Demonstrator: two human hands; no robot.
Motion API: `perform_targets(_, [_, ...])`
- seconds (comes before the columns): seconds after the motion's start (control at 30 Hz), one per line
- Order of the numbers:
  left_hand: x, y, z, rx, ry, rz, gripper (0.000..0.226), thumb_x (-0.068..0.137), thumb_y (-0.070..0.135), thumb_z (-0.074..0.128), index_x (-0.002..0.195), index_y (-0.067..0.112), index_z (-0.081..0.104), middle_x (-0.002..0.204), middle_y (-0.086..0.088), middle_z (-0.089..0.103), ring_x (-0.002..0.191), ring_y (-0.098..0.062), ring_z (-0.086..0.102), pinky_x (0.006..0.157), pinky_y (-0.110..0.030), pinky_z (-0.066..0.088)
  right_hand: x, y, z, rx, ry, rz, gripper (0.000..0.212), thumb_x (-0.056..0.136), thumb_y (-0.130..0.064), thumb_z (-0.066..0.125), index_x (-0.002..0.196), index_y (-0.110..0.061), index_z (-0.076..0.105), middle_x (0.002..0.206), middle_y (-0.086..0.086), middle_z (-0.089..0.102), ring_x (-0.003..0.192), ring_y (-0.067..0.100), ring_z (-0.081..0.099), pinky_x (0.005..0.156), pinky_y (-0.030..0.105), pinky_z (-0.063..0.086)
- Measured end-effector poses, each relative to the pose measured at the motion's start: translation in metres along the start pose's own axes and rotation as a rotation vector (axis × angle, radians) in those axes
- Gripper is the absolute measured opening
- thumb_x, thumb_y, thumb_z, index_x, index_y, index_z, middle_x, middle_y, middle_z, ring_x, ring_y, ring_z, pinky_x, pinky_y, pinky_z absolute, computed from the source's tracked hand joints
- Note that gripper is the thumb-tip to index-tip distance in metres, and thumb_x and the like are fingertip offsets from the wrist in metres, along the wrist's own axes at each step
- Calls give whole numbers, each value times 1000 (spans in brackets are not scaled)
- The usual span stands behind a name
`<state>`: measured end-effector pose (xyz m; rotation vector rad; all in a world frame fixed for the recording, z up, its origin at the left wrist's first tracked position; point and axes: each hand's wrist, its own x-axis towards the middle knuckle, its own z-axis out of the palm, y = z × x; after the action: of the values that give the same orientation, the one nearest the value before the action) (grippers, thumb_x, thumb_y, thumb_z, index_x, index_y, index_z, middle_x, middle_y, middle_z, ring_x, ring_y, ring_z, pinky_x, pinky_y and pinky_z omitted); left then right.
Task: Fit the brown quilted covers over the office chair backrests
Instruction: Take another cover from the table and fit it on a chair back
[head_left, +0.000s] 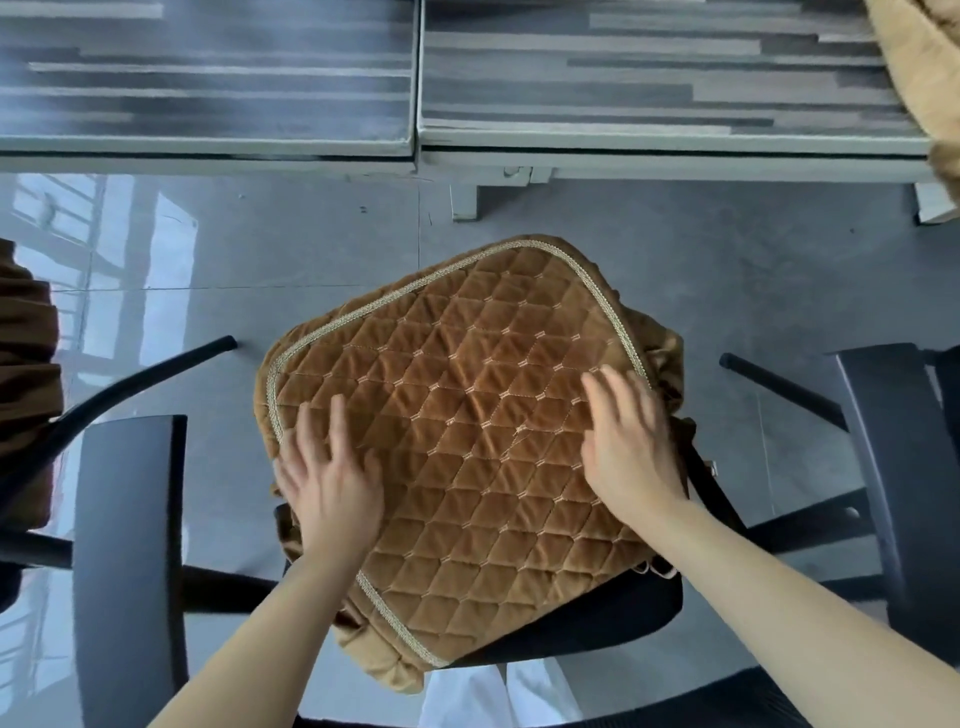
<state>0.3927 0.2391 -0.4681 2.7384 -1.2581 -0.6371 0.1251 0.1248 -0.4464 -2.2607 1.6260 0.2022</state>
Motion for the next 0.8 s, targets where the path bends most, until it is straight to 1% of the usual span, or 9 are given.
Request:
perform_targets(0.07, [3, 17, 3, 112, -60, 211, 68, 96, 48, 40, 153, 41, 3, 164, -5, -6, 148, -40, -5, 114, -63, -2, 13, -20, 1, -33, -47, -185, 64, 94, -21, 49, 151, -22, 20, 160, 7, 15, 148, 35, 7, 117, 56, 14])
perform_targets(0.13, [15, 32, 9, 150, -118, 276, 65, 95, 60, 32, 150, 50, -1, 163, 0, -16, 147, -39, -15, 109, -69, -4, 31, -36, 7, -100, -109, -309, 63, 98, -32, 42, 152, -32, 10, 162, 3, 1, 148, 37, -5, 117, 59, 2])
perform_targets(0.23, [48, 40, 11, 71, -177, 173, 59, 92, 67, 28, 145, 61, 3, 162, 9, -19, 146, -35, -24, 106, -76, -4, 63, -37, 16, -200, -172, -312, 64, 98, -49, 32, 150, -41, -4, 161, 3, -16, 145, 42, -14, 114, 65, -4])
perform_targets(0.3, [67, 35, 8, 22, -188, 105, 64, 89, 71, 34, 143, 63, 1, 161, 14, -20, 146, -31, -25, 104, -77, -4, 81, -22, 18, -279, -165, -317, 65, 95, -60, 24, 148, -46, -9, 161, -1, -18, 146, 40, -14, 111, 69, -5])
perform_targets(0.4, [77, 24, 7, -9, -178, 70, 77, 85, 73, 41, 147, 57, -1, 161, 16, -19, 148, -25, -20, 107, -72, -1, 87, 13, 15, -314, -126, -261, 64, 92, -65, 17, 148, -48, -9, 162, -4, -12, 148, 32, -11, 112, 67, -4])
perform_targets(0.5, [69, 11, 11, -109, -56, -50, 78, 89, 68, 38, 153, 42, 1, 164, 4, -11, 150, -25, -11, 119, -55, 2, 63, 36, 18, -279, -46, -127, 62, 97, -55, 26, 152, -38, 3, 163, -2, 1, 149, 30, 1, 116, 61, 7])
perform_targets(0.57, [58, 2, 13, -90, 23, -93, 74, 94, 61, 34, 155, 32, 2, 165, -3, -5, 151, -25, -6, 121, -47, 3, 42, 40, 24, -261, -21, -57, 63, 98, -46, 30, 154, -29, 7, 163, 3, 6, 148, 33, 8, 117, 58, 12])
perform_targets(0.7, [5, -4, 27, 18, 60, -68, 71, 99, 52, 30, 156, 21, 3, 164, -11, -1, 151, -29, -5, 120, -50, 7, 1, 27, 33, -172, -16, 49, 70, 96, -44, 38, 154, -15, 11, 161, 16, 5, 148, 38, 5, 118, 55, 11])
perform_targets(0.8, [-47, 2, 46, 126, -59, 27, 80, 94, 60, 30, 156, 15, 6, 162, -19, 3, 149, -40, 1, 119, -56, 6, -33, 12, 48, -177, -73, 25, 74, 94, -55, 32, 154, -19, 9, 160, 22, 4, 146, 43, 4, 116, 58, 11])
